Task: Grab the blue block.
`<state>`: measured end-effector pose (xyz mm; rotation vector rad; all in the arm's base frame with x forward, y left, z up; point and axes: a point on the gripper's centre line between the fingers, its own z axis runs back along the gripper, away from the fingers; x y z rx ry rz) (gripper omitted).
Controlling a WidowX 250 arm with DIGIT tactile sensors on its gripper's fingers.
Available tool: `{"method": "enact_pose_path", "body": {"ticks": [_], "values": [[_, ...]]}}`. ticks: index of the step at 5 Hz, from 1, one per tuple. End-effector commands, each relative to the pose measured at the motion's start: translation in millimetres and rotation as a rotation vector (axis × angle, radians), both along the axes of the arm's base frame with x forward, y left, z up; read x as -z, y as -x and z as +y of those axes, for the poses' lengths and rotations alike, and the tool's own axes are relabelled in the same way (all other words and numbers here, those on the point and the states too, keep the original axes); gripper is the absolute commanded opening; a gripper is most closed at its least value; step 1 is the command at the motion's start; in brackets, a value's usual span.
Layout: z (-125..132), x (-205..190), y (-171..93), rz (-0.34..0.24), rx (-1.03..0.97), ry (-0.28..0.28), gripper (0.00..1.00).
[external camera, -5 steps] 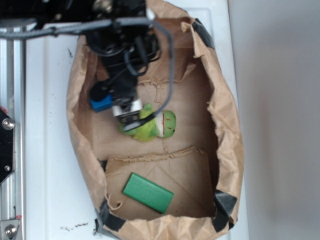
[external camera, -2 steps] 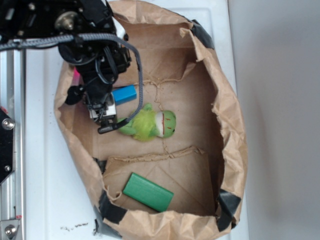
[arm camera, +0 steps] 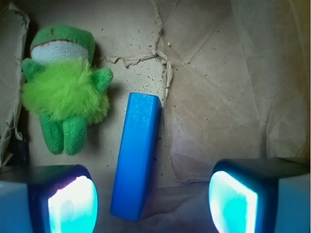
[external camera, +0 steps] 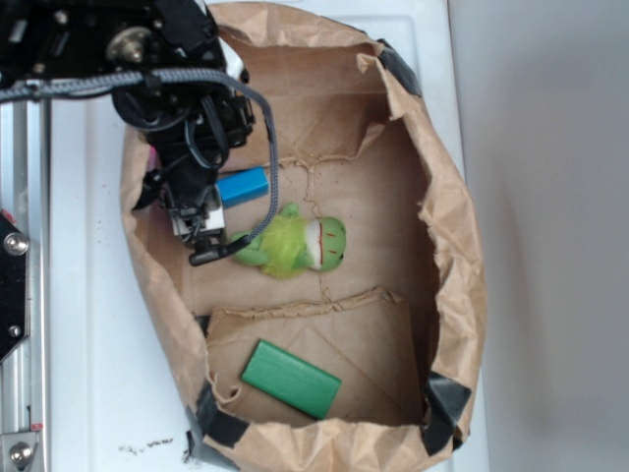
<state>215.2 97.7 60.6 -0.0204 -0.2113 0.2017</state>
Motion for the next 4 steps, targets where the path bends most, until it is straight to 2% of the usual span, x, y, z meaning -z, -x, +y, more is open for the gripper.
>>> {"method": "enact_pose_path", "body": {"ticks": [1, 4], "values": [[-11.7, 7.9, 5.2, -0.034, -0.032, -0.005, 1.0], [-18.9, 15.4, -0.2, -0.055, -0.03, 0.003, 1.0]]}}
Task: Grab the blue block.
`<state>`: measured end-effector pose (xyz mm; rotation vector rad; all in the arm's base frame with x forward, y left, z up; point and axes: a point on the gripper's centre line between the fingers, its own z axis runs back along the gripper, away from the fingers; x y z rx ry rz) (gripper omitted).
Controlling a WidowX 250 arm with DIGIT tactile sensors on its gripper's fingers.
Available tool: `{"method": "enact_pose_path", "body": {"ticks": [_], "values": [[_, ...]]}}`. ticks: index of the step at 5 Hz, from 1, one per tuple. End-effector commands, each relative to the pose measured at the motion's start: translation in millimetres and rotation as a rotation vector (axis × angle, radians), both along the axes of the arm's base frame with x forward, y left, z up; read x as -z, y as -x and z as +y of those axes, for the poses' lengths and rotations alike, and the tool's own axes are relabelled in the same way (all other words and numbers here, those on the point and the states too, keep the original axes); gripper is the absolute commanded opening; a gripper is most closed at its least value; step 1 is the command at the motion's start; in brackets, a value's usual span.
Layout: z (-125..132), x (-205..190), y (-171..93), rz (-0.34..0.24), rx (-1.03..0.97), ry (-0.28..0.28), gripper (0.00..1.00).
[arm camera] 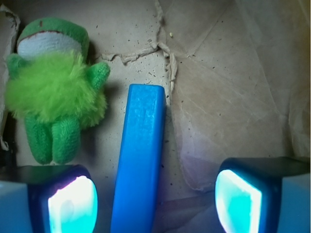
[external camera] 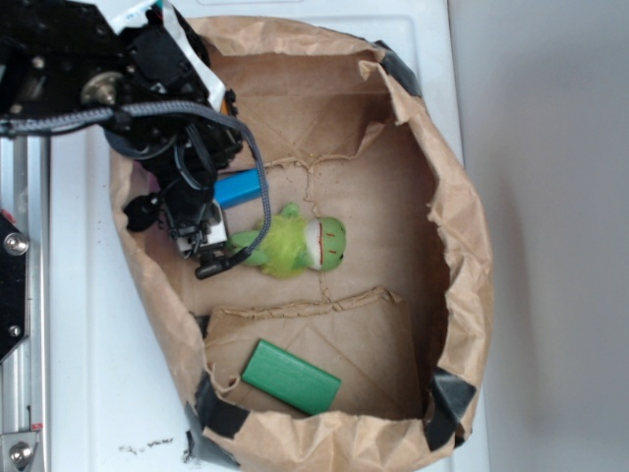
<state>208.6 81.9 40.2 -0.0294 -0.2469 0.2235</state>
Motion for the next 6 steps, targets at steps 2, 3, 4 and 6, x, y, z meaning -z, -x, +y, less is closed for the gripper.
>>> {"method": "enact_pose_path", "body": {"ticks": [2, 3, 4, 6], "values": [[-6, -2, -9, -0.021, -0.045, -0.01, 0.0], [-5, -3, -11, -0.029, -0.058, -0.006, 0.0], [-5, -5, -15, -0.039, -0.073, -0.004, 0.0], [1, -11, -22, -0.083, -0.091, 0.004, 0.0]]}}
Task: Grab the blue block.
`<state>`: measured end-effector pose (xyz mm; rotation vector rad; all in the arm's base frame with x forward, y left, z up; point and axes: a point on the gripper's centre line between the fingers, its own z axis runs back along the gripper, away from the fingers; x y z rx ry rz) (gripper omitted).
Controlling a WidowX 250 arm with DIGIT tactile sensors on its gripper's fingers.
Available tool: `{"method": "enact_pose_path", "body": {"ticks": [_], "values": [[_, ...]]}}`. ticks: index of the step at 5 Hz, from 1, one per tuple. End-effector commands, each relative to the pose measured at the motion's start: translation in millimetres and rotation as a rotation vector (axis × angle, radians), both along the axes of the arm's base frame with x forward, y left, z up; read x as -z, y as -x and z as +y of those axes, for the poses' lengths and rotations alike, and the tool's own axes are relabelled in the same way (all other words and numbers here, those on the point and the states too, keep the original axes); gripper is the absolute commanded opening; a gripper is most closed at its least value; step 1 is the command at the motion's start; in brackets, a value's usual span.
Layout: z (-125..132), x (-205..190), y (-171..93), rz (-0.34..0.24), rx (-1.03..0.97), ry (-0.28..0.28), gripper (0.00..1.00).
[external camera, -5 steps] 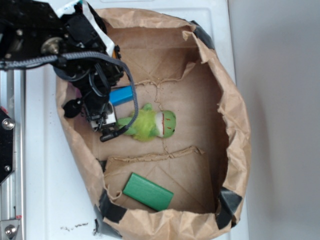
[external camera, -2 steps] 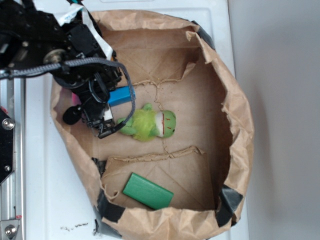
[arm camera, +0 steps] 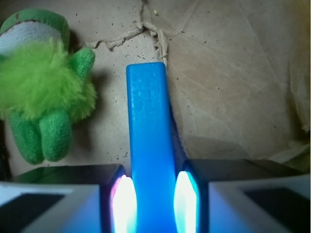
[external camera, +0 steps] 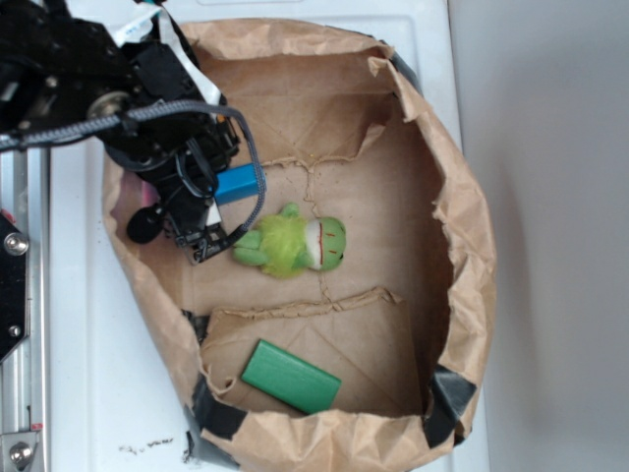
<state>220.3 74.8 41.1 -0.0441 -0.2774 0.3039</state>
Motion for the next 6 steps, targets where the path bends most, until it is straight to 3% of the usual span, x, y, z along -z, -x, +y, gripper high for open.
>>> {"method": "enact_pose_path", "body": {"ticks": [1, 2, 3, 5, 6], "values": [[9, -30, -19, -0.107, -0.006, -0.039, 0.0], [7, -60, -35, -0.103, -0.028, -0.063, 0.0], [0, -90, -60, -0.059, -0.026, -0.038, 0.0], [-37, -125, -31, -0.137, 0.227, -0.101, 0.0], [-45, -142, -19, -0.162, 0.292, -0.095, 0.0]]}}
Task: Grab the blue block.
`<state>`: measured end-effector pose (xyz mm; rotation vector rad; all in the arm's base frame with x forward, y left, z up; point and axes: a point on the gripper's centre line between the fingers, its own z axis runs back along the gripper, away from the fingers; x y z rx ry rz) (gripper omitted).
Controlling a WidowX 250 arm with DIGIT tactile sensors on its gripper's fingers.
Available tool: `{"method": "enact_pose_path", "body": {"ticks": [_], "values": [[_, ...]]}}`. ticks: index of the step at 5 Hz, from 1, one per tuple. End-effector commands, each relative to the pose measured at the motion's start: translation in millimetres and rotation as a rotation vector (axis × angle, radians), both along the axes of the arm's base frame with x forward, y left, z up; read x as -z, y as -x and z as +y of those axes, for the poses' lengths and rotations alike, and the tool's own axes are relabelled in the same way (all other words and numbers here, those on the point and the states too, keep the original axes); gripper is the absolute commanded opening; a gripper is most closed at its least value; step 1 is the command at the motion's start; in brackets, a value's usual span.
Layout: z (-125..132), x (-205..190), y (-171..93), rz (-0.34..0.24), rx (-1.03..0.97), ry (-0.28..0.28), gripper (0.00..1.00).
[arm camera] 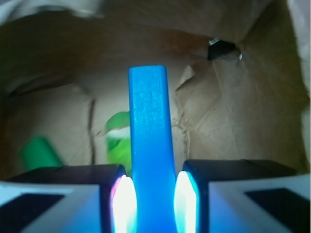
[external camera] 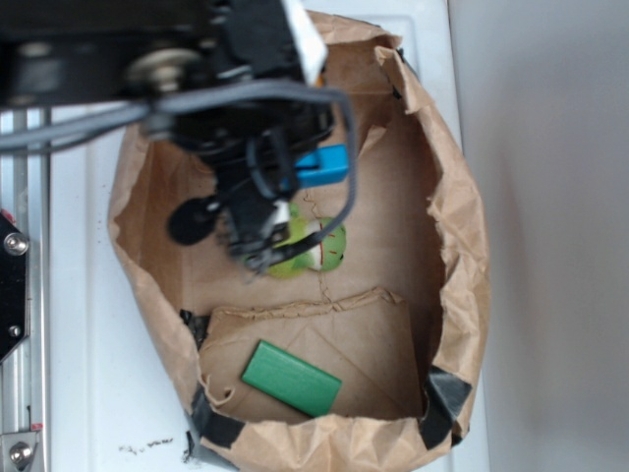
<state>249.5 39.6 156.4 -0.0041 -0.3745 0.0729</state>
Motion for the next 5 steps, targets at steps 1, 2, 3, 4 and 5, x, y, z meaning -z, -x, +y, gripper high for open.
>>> {"method": "enact_pose_path", "body": {"ticks": [1, 2, 3, 4, 5], "values": [[-14, -34, 10, -0.049, 0.082, -0.011, 0.0], [-17, -33, 4, -0.021, 0.066, -0.041, 0.0], [-27, -32, 2, 0.006, 0.054, -0.115, 0.0], [-34, -29, 2, 0.022, 0.043, -0.16, 0.0], [-37, -26, -3, 0.005, 0.019, -0.12, 0.0]]}}
